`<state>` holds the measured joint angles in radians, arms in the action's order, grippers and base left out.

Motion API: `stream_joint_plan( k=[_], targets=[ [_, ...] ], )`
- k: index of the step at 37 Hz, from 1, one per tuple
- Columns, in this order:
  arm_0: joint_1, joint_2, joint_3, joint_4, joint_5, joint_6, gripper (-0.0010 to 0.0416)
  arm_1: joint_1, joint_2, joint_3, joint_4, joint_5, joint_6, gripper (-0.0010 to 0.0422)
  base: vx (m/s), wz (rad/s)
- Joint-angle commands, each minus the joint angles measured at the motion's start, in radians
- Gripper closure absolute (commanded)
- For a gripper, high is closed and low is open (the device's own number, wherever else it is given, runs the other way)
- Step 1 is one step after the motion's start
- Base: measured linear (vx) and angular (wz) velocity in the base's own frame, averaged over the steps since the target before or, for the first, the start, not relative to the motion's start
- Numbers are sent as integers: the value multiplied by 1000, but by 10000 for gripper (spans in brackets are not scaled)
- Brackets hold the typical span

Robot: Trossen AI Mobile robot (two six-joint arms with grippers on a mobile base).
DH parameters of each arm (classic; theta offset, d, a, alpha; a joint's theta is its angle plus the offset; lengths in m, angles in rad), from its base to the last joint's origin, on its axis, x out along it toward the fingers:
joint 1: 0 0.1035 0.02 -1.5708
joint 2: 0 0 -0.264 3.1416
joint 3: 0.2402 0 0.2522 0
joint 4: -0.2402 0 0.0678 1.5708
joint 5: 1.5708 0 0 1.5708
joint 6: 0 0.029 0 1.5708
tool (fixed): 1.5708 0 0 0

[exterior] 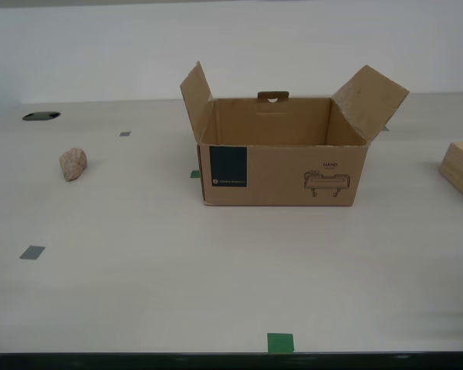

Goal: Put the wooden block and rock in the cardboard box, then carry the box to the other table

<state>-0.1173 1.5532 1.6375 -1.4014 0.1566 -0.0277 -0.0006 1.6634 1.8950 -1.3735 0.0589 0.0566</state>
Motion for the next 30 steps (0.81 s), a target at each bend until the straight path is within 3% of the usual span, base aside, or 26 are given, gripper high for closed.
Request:
stream_joint_plan(
  k=[1, 7, 18, 30],
  targets=[
    [1, 0, 0, 2, -7, 3, 16, 0, -1, 0, -1, 2, 4, 23, 0, 0],
    [0, 0, 0, 2, -34, 5, 16, 0, 1, 0, 2, 2, 4, 23, 0, 0],
    [0, 13, 0, 5, -34, 9, 16, 1, 1, -98, 76, 1, 10, 23, 0, 0],
    [0, 69, 0, 23, -34, 8, 17, 1, 1, -269, 261, 1, 23, 23, 0, 0]
  ],
)
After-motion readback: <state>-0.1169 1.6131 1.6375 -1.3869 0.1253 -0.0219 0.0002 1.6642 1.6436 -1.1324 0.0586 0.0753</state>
